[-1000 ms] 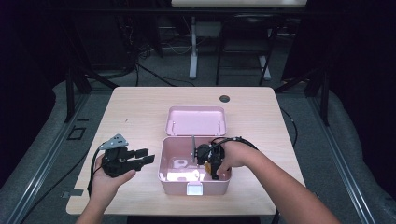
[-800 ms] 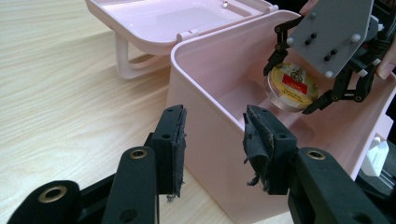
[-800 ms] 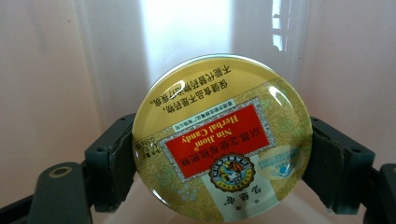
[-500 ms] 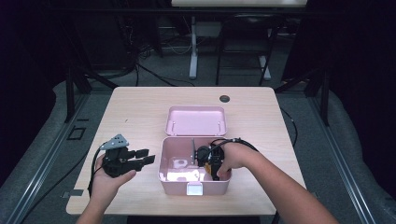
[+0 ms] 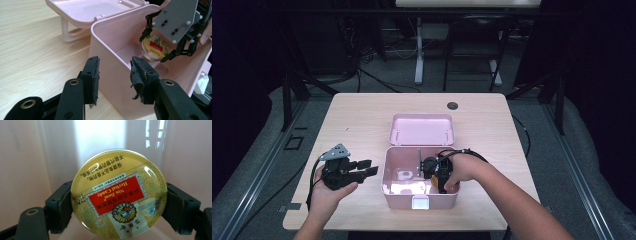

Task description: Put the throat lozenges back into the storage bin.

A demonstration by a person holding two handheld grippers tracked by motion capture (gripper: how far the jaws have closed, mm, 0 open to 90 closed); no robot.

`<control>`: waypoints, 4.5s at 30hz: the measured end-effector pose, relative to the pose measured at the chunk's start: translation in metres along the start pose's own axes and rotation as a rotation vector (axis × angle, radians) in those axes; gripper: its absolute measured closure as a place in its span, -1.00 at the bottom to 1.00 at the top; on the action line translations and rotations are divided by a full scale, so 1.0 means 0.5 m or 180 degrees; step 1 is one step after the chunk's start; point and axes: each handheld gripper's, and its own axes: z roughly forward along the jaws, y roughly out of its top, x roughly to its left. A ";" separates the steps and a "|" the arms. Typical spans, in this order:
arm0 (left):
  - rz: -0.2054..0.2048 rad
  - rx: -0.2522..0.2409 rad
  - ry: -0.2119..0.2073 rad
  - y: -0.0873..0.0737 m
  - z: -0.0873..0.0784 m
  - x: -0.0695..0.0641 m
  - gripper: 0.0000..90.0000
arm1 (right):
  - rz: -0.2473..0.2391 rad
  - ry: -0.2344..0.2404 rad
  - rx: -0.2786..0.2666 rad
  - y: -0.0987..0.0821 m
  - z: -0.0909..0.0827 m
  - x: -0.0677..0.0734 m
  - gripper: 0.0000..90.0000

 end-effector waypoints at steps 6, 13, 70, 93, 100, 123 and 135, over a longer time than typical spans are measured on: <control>0.0004 -0.0001 0.0004 0.000 -0.001 0.000 0.29 | 0.0033 -0.0026 -0.0016 0.000 0.001 -0.002 -0.56; -0.0003 -0.0003 0.0004 -0.001 0.001 0.000 0.29 | 0.0033 -0.0023 -0.0019 0.000 0.011 -0.003 -0.57; 0.0003 0.0001 -0.0020 -0.001 0.003 -0.003 0.28 | 0.0257 -0.0035 -0.0233 0.002 -0.132 0.009 -0.61; -0.0001 -0.0012 0.0000 0.001 -0.003 -0.002 0.28 | 0.0803 -0.0059 -0.0527 -0.047 -0.169 -0.011 -0.46; -0.0013 -0.0017 0.0003 0.000 -0.002 -0.002 0.28 | 0.0850 -0.0083 -0.0685 -0.067 -0.187 0.002 -0.45; -0.0002 -0.0025 0.0015 0.000 0.000 -0.003 0.28 | 0.1137 -0.0134 -0.0632 -0.171 -0.202 -0.003 -0.32; -0.0007 -0.0005 0.0007 -0.001 0.001 -0.003 0.28 | 0.1629 -0.0268 -0.0851 -0.219 -0.196 -0.001 -0.19</control>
